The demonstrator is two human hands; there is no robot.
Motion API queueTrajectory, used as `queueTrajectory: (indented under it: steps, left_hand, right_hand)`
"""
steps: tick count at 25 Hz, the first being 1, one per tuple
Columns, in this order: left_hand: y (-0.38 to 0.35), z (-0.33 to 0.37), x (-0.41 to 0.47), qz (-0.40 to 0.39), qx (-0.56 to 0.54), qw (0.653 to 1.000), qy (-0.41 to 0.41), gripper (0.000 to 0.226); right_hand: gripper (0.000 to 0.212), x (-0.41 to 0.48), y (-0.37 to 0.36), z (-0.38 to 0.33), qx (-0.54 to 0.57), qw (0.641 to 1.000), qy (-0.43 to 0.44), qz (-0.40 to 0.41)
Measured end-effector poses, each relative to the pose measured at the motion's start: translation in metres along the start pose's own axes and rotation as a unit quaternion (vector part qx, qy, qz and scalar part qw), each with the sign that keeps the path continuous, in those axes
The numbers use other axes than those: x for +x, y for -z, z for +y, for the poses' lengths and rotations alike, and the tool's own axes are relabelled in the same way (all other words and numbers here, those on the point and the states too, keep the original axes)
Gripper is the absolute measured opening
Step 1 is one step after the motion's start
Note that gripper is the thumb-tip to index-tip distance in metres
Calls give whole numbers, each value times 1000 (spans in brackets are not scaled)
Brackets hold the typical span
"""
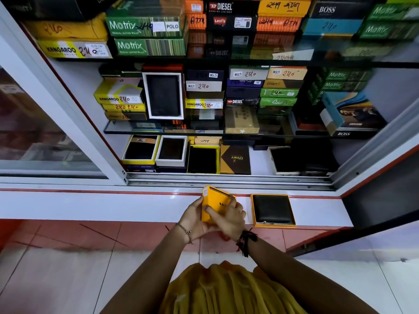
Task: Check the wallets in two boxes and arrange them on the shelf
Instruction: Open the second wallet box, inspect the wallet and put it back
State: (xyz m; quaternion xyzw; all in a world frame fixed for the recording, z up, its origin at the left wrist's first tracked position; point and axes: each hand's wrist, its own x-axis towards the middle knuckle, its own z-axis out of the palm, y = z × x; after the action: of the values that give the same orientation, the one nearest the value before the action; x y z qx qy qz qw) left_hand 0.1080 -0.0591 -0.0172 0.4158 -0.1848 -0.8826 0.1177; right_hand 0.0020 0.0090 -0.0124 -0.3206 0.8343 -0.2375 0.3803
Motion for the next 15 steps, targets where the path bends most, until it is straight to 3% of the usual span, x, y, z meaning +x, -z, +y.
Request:
queueTrajectory:
  steps: [3, 7, 9, 12, 15]
  left_hand:
    - [2, -1, 1, 31, -17, 999, -20, 59]
    - [14, -6, 1, 117, -10, 989, -92, 55]
    - [19, -8, -1, 148, -10, 981, -125, 51]
    - [23, -5, -3, 183, 21, 973, -137, 49]
    - [31, -2, 1, 211, 80, 963, -146, 59]
  right_hand:
    - [118, 2, 6, 3, 99, 995, -3, -6]
    - [57, -5, 27, 10, 287, 955, 33, -63]
    - [47, -5, 32, 18, 422, 899, 16, -113]
    - [61, 2, 35, 34, 598, 789, -46, -132]
    - [60, 8, 35, 52, 650, 749, -88, -92]
